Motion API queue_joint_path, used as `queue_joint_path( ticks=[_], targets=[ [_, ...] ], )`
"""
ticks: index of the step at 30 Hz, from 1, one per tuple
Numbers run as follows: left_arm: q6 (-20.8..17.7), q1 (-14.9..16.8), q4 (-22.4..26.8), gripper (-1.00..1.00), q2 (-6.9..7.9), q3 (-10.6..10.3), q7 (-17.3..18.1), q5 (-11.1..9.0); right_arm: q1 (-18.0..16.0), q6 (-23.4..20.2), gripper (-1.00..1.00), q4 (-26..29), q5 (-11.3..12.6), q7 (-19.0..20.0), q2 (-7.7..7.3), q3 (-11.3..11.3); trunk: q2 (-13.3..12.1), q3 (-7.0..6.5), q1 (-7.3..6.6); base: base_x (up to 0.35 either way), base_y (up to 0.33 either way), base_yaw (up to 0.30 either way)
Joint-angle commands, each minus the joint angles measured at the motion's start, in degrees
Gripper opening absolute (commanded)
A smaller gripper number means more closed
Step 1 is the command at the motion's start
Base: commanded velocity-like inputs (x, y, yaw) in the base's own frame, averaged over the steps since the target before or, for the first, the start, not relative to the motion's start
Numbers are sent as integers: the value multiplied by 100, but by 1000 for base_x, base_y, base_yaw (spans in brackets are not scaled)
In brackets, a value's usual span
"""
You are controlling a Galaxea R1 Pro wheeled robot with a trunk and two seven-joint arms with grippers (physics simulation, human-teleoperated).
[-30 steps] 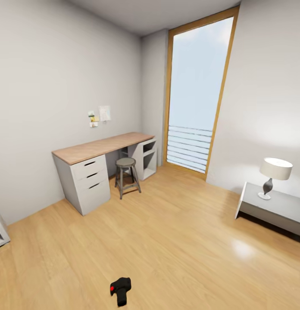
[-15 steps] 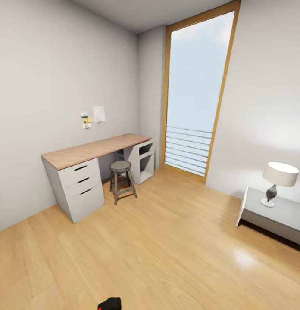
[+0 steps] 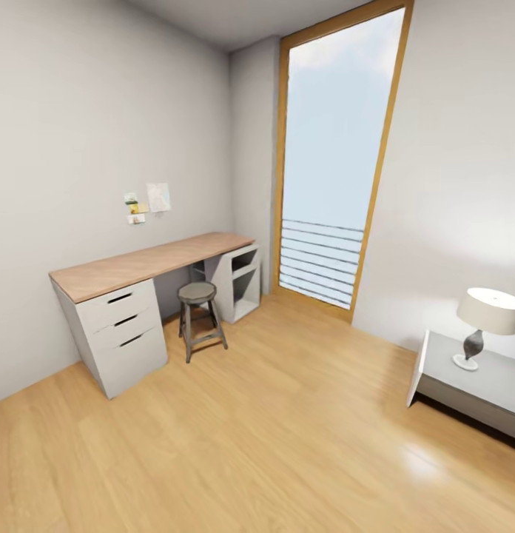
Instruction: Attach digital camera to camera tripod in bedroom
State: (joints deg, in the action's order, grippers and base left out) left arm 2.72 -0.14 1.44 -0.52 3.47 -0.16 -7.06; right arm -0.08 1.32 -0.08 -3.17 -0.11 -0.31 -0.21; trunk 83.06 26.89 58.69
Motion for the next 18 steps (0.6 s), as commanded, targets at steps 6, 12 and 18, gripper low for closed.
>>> queue_joint_path(
  ticks=[6, 12, 18],
  targets=[
    [12, -2, 6, 100, -1, 31, -2, -32, -1, 3, 100, -1, -48, 2, 9, 28, 2, 4, 3, 315, -153, 0],
    [17, -3, 6, 100, -1, 32, -2, -25, -1, -2, 100, -1, -39, 2, 13, 29, 2, 4, 3, 297, -195, 1],
    [25, -2, 6, 100, -1, 34, -2, -24, -1, -1, 100, -1, -35, 2, 13, 30, 2, 4, 3, 280, -226, 119]
  ],
)
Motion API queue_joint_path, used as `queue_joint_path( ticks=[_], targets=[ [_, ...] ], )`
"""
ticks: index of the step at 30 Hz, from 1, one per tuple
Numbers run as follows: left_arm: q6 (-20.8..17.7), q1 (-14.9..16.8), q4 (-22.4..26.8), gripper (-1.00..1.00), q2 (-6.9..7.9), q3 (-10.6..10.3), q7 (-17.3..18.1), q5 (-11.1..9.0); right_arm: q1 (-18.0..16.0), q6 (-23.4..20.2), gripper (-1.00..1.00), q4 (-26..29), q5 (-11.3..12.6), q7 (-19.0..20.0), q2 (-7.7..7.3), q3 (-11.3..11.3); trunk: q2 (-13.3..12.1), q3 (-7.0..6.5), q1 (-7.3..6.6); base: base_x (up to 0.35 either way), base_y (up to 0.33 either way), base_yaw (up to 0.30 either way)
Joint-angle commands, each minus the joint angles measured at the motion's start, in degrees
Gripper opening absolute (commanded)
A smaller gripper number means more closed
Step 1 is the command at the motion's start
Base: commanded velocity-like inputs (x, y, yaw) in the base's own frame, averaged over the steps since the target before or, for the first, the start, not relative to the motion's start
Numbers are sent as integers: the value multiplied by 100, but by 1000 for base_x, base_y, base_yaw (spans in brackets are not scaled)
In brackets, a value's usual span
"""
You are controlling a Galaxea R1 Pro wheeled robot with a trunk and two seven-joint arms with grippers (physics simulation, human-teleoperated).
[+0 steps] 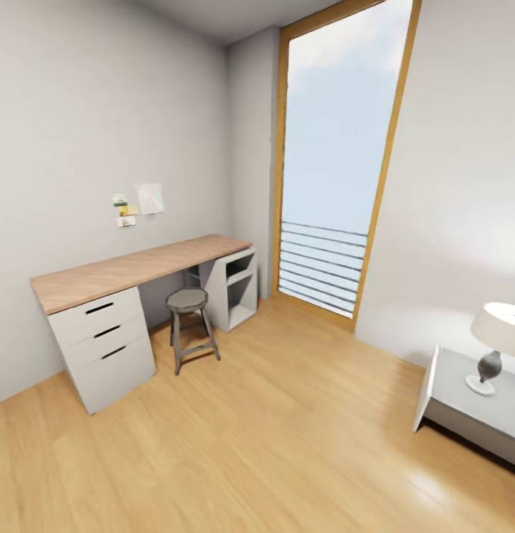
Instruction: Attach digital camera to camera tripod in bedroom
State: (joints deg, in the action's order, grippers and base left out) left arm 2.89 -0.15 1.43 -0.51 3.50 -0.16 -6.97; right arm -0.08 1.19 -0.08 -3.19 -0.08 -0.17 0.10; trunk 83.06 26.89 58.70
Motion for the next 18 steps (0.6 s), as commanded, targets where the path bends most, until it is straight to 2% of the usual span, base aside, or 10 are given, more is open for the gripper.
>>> queue_joint_path(
  ticks=[1, 18],
  targets=[
    [9, -2, 6, 100, -2, 32, -2, -32, -1, 13, 100, -1, -33, -1, -1, -2, 2, 4, 3, 277, -229, 212],
    [25, -2, 6, 100, -2, 38, -2, -32, -1, 21, 100, -1, -32, -3, -1, -2, 2, 4, 3, 276, -230, 255]
  ],
)
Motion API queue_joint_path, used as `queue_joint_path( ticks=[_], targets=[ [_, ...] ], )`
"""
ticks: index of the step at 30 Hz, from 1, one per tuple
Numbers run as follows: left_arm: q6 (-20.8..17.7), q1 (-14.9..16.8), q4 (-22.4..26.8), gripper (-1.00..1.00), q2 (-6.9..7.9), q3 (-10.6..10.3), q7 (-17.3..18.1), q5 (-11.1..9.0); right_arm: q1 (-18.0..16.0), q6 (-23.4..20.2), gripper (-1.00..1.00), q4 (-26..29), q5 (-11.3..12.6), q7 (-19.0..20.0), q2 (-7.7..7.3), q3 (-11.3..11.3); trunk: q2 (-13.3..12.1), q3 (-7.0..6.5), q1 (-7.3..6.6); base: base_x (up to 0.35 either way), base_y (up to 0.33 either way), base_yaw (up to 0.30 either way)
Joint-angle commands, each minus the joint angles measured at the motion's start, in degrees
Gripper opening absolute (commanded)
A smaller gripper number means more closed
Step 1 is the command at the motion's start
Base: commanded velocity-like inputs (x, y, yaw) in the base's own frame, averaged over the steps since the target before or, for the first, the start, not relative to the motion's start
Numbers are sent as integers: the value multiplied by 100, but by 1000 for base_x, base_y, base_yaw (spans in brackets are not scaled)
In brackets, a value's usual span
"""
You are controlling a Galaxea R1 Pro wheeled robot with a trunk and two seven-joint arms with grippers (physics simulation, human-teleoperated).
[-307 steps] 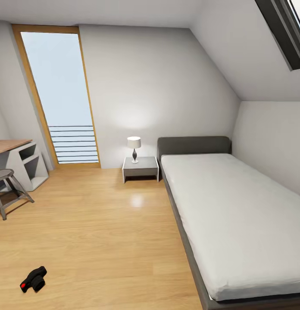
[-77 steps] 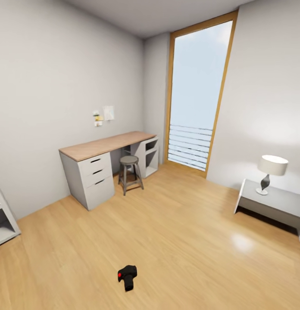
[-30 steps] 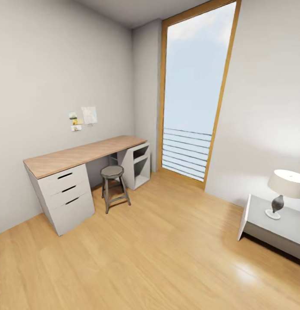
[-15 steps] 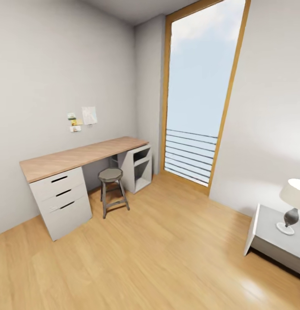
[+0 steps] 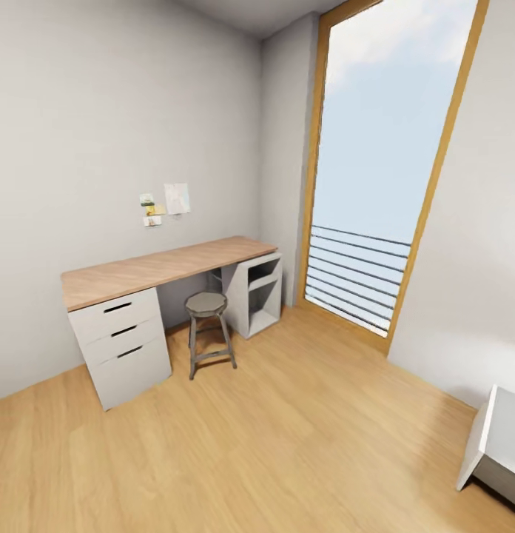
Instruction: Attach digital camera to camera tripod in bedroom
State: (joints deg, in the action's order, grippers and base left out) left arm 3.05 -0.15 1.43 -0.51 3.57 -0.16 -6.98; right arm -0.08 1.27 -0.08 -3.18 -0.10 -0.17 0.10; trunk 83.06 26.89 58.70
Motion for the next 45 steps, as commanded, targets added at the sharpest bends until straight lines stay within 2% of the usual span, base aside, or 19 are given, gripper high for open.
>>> queue_joint_path(
  ticks=[1, 17, 27, 32, 36, 37, 38, 45],
  targets=[
    [9, 0, 6, 100, -2, 33, -2, -32, -1, 13, 100, -1, -33, -2, -1, -2, 2, 4, 3, 275, -231, 267],
    [23, -2, 6, 100, -2, 42, -2, -41, -1, 14, 100, -1, -25, -7, -1, -12, 2, 4, 3, 240, -201, 267],
    [28, -2, 6, 100, 8, 40, -2, -239, -1, 15, 100, -1, -24, -7, -1, -16, 2, 4, 3, 27, -21, 267],
    [29, -1, 6, 100, 19, 39, -2, -477, -1, 16, 100, -1, -24, -7, -1, -17, 2, 4, 3, 3, -2, 267],
    [32, -2, 6, 100, 22, 34, -2, -758, -1, 16, 100, -1, -24, -7, -1, -18, 2, 4, 3, 1, -1, 267],
    [35, -2, 12, 100, 27, 28, -2, -1064, -1, 17, 100, -1, -24, -7, -1, -19, 2, 4, 3, 0, 0, 267],
    [36, -2, 13, 100, 29, 26, -2, -1194, -1, 18, 100, -1, -24, -7, -1, -19, 2, 4, 3, 0, 0, 267],
    [37, -2, 15, 100, 28, 22, -2, -1458, -1, 18, 100, -1, -24, -7, -1, -19, 2, 4, 3, 0, 0, 267]
  ],
)
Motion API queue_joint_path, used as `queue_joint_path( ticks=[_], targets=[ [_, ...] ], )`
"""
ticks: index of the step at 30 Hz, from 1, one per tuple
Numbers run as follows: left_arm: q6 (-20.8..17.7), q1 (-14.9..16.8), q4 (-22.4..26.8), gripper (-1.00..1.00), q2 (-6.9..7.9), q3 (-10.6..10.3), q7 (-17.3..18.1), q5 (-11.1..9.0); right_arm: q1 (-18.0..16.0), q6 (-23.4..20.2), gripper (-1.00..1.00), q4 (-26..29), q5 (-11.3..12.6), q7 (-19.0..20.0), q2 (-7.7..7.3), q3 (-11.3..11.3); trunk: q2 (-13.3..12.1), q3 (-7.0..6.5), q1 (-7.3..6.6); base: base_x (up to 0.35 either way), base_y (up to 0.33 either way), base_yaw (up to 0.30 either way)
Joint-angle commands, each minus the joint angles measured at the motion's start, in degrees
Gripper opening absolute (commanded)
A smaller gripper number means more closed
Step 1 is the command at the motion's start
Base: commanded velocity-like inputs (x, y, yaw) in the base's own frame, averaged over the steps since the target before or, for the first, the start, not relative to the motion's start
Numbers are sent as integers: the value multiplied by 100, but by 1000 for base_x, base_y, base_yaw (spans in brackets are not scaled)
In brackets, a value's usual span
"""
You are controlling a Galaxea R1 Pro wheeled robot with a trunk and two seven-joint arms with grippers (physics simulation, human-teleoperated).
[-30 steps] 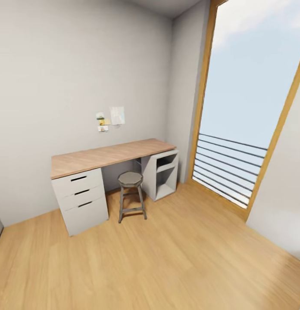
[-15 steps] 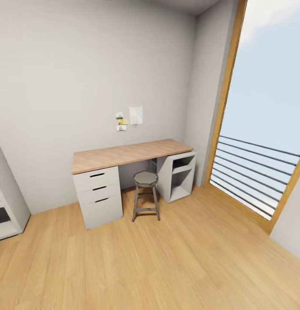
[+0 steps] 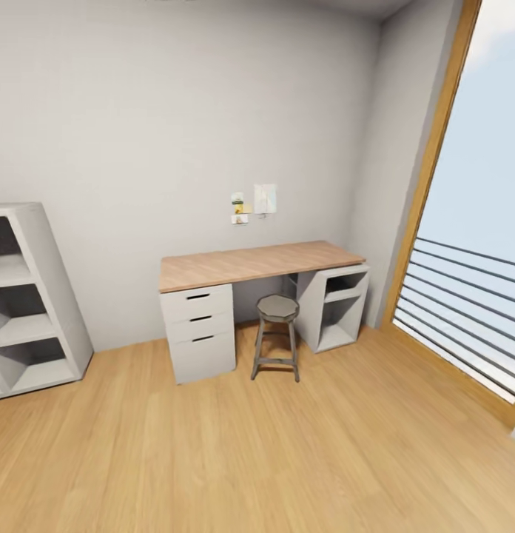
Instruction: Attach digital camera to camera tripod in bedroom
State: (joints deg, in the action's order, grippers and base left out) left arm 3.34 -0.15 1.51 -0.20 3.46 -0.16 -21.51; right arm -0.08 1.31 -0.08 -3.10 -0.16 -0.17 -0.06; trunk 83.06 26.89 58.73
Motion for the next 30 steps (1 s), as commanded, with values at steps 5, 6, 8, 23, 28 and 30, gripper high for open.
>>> queue_joint_path(
  ticks=[5, 6, 8, 23, 28, 30],
  targets=[
    [9, -2, 7, 100, -5, 33, -2, -44, -1, 13, 100, -1, -32, -2, -1, -7, 2, 4, 0, 0, 0, 267],
    [9, -2, 7, 100, -5, 33, -2, -46, -1, 12, 100, -1, -32, -2, -1, -10, 2, 4, 0, 0, 0, 267],
    [9, -2, 5, 100, -5, 29, -2, -51, -1, 11, 100, -1, -32, -2, -1, -12, 2, 4, 0, 0, 0, 267],
    [9, -3, 7, 100, -6, -17, -2, -13, -1, 13, 100, -1, -32, -2, -1, -20, 2, 4, 0, 153, -115, 267],
    [9, -3, 7, 100, -6, -20, -2, -11, -1, 13, 100, -1, -32, -2, -1, -20, 2, 4, 0, 223, -184, 267],
    [9, -3, 7, 100, -6, -20, -2, -11, -1, 15, 100, -1, -32, -2, -1, -21, 2, 4, 0, 226, -187, 267]
  ],
)
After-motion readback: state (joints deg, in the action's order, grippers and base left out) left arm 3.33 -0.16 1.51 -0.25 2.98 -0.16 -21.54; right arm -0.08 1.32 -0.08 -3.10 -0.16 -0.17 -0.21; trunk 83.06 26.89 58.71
